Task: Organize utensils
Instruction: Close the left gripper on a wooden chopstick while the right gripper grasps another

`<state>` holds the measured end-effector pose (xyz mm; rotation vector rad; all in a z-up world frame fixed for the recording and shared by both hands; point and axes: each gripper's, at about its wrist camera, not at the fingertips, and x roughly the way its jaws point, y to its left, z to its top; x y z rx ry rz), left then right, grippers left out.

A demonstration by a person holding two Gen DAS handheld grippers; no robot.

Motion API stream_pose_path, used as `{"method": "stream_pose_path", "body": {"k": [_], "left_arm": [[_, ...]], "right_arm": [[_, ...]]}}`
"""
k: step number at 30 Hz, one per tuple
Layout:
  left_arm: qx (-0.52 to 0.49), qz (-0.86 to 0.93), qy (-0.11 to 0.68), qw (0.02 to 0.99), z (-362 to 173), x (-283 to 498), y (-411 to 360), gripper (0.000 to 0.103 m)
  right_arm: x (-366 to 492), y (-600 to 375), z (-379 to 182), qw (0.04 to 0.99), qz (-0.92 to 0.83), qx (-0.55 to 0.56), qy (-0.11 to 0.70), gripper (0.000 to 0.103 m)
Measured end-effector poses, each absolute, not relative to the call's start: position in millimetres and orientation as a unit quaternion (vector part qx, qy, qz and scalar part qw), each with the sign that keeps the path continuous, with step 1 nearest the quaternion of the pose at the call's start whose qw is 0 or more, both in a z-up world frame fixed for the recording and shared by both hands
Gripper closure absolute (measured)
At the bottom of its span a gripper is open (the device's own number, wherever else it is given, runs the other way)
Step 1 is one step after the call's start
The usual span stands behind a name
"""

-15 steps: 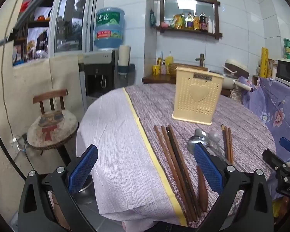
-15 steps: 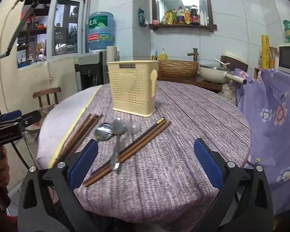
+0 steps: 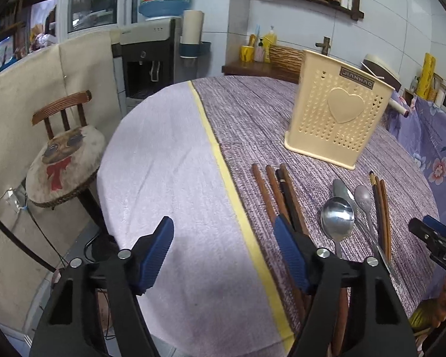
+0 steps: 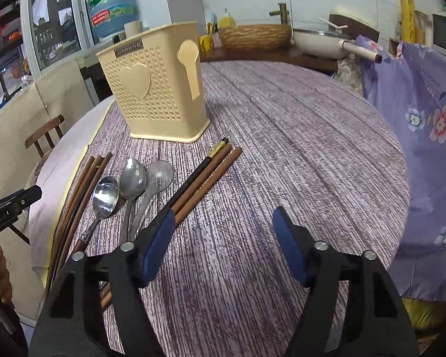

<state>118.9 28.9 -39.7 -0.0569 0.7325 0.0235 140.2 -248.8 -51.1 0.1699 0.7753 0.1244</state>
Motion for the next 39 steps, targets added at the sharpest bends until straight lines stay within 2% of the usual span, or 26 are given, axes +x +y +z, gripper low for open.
{"method": "stream_pose_path", "body": {"k": [3, 8, 10, 15, 22, 28, 32, 39], "left_arm": [[-0.026, 0.005, 0.374, 0.927, -43, 129, 24, 0.045], [-0.039, 0.002, 0.395, 0.918, -47, 143, 23, 0.052], [-0.043, 0.0, 0.4, 0.915, -49, 148, 22, 0.053], [-0.038, 0.001, 0.406, 0.913, -49, 159, 16, 0.054], [-0.034, 0.002, 0.416, 0.909, -53, 168, 12, 0.054], [-0.025, -0.002, 0.425, 0.905, -56, 177, 6, 0.054], [-0.01, 0.005, 0.435, 0.901, -61, 186, 1, 0.064], [0.021, 0.011, 0.443, 0.896, -62, 200, -8, 0.069]], "right_arm": [[154, -247, -54, 0.909, 0.059, 0.096, 0.401, 0.052], [172, -244, -54, 0.905, 0.045, 0.094, 0.412, 0.062], [180, -240, -55, 0.904, 0.041, 0.089, 0.417, 0.068], [191, -234, -59, 0.902, 0.037, 0.093, 0.421, 0.071], [201, -235, -62, 0.902, 0.04, 0.096, 0.42, 0.086], [214, -238, -61, 0.896, 0.048, 0.102, 0.429, 0.088], [222, -238, -60, 0.894, 0.054, 0.108, 0.431, 0.088], [236, -233, -59, 0.891, 0.063, 0.116, 0.435, 0.089]]}}
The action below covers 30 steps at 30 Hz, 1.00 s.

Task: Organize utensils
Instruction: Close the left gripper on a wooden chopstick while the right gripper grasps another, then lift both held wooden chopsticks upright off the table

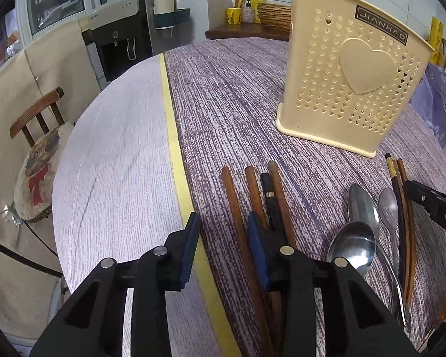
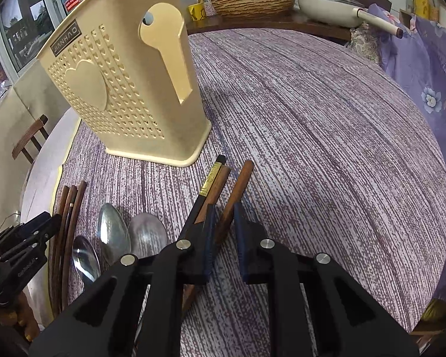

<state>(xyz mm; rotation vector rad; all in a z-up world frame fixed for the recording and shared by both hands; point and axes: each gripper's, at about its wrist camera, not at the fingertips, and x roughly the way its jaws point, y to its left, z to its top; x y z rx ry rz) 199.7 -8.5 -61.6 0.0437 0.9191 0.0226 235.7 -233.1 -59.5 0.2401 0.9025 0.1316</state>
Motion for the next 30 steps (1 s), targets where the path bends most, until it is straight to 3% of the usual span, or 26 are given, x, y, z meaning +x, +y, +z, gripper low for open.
{"method": "stream_pose_path", "body": {"k": [6, 11, 30], "left_arm": [[0.024, 0.008, 0.453, 0.891, -61, 212, -9, 0.079], [0.028, 0.02, 0.451, 0.892, -61, 213, -9, 0.092], [-0.006, 0.013, 0.454, 0.891, -55, 219, -2, 0.095]], "right_arm": [[246, -229, -60, 0.89, 0.063, 0.106, 0.44, 0.09], [249, -232, -61, 0.889, 0.062, 0.101, 0.442, 0.093], [254, -242, -49, 0.89, 0.102, 0.128, 0.426, 0.095]]}}
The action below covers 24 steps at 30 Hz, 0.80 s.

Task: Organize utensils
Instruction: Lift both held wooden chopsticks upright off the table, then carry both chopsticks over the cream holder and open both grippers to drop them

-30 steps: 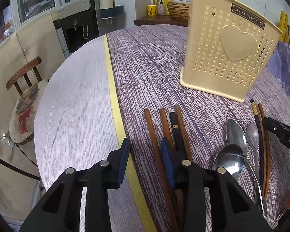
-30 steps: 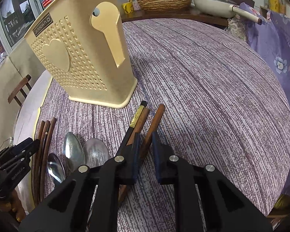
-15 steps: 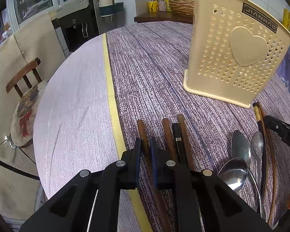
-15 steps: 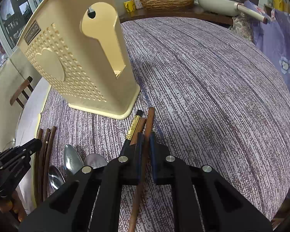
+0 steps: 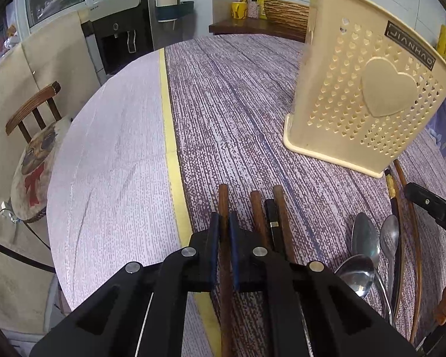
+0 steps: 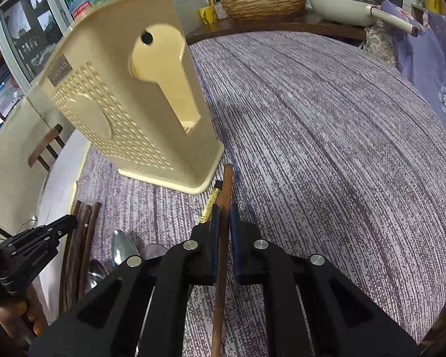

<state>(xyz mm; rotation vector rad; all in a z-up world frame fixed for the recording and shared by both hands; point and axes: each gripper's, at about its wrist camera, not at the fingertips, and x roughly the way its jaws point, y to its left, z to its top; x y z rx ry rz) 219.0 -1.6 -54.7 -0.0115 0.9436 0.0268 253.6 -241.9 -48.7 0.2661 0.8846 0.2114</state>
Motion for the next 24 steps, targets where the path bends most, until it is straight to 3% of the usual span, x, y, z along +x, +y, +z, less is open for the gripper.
{"method": "stream_pose_path", "body": {"k": [16, 24], "left_arm": [[-0.047, -0.026, 0.321, 0.946, 47, 181, 12, 0.095], [-0.047, -0.028, 0.265, 0.963, 85, 159, 21, 0.096]], "right_arm": [[193, -263, 61, 0.947, 0.167, 0.095, 0.259, 0.095], [171, -281, 94, 0.944, 0.214, 0.112, 0.224, 0.095]]}}
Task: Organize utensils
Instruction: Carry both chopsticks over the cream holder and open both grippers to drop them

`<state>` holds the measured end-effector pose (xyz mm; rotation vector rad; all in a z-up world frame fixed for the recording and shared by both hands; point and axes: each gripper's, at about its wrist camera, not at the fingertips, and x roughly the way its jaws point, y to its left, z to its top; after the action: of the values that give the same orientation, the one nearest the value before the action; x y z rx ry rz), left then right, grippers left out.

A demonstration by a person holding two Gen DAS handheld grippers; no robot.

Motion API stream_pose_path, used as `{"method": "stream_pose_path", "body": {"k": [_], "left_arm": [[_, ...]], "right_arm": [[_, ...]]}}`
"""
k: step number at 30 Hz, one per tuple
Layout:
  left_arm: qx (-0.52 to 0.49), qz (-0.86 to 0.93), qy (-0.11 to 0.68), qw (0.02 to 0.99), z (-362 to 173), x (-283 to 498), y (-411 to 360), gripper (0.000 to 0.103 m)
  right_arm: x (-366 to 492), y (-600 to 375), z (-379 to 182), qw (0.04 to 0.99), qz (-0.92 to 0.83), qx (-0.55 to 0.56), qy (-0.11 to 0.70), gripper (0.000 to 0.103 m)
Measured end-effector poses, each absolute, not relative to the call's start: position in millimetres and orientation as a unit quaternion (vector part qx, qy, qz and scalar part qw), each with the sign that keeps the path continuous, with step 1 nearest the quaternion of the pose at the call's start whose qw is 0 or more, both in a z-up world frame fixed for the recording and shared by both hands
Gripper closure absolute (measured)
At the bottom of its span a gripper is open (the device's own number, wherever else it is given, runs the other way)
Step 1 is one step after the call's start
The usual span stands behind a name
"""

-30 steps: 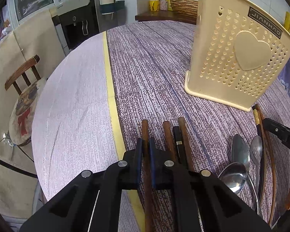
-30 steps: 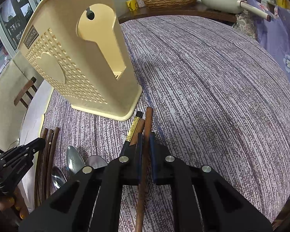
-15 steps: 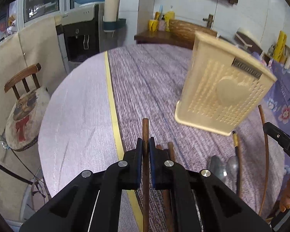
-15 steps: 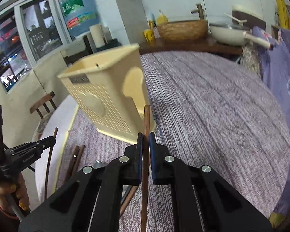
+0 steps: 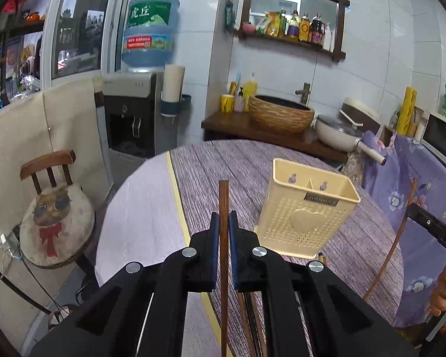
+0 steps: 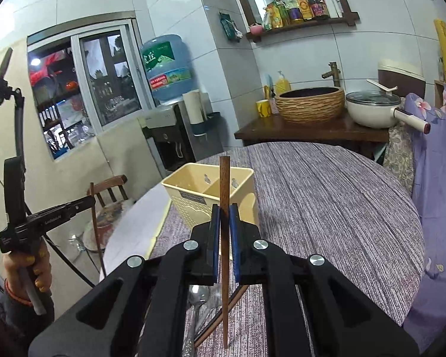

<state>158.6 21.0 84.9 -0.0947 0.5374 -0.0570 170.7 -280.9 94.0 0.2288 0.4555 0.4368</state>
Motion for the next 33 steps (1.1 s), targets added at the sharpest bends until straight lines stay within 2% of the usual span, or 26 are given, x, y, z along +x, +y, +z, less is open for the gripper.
{"method": "stream_pose_path", "body": {"k": [20, 33], "left_arm": [[-0.054, -0.036, 0.222, 0.973, 127, 163, 34, 0.096], [-0.082, -0.067, 0.146, 0.984, 233, 192, 16, 0.096]], "right_arm": [[177, -269, 134, 0.939, 0.261, 0.092, 0.204, 0.095], [214, -262, 227, 0.949, 0.261, 0.105, 0.141, 0.095]]}}
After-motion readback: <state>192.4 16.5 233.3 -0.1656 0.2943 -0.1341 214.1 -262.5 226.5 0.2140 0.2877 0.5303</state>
